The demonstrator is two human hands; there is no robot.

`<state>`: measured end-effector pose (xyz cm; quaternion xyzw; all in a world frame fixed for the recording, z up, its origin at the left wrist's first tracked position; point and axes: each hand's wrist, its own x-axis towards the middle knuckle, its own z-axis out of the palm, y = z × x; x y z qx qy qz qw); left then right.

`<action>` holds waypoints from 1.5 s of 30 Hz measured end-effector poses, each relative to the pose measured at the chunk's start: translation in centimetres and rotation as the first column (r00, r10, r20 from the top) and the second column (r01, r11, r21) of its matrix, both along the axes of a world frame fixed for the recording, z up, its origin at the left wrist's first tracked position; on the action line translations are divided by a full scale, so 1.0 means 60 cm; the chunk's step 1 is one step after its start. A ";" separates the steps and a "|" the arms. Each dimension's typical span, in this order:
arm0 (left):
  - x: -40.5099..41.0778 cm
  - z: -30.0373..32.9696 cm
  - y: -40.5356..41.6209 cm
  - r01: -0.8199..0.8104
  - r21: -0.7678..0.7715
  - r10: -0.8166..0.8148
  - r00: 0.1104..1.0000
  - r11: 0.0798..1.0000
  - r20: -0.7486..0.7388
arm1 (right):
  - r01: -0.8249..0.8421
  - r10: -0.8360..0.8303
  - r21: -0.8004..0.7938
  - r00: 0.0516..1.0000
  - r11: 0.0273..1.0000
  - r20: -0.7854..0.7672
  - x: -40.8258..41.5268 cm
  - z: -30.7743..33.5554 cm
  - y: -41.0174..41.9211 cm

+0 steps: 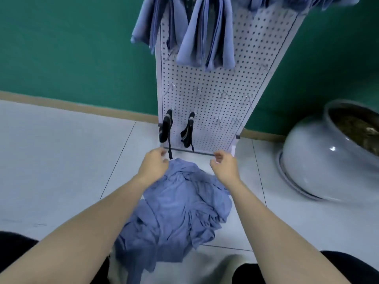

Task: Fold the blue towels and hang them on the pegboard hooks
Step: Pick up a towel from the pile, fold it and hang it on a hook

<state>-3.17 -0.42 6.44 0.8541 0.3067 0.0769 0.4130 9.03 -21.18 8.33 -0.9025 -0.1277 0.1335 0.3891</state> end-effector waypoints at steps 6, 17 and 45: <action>-0.020 -0.137 -0.018 0.135 -0.020 -0.137 0.977 0.991 -0.162 | -0.033 0.018 -0.090 0.986 0.995 -0.163 -0.016 -0.129 -0.017; 0.062 -0.236 -0.018 0.035 -0.166 -0.065 0.982 0.986 -0.177 | -0.085 0.055 -0.132 0.975 0.988 -0.217 -0.006 -0.241 0.009; 0.050 0.303 -0.060 0.281 -0.060 -0.202 0.806 0.958 0.556 | -0.227 0.429 0.497 0.837 0.837 -0.339 -0.032 0.163 0.049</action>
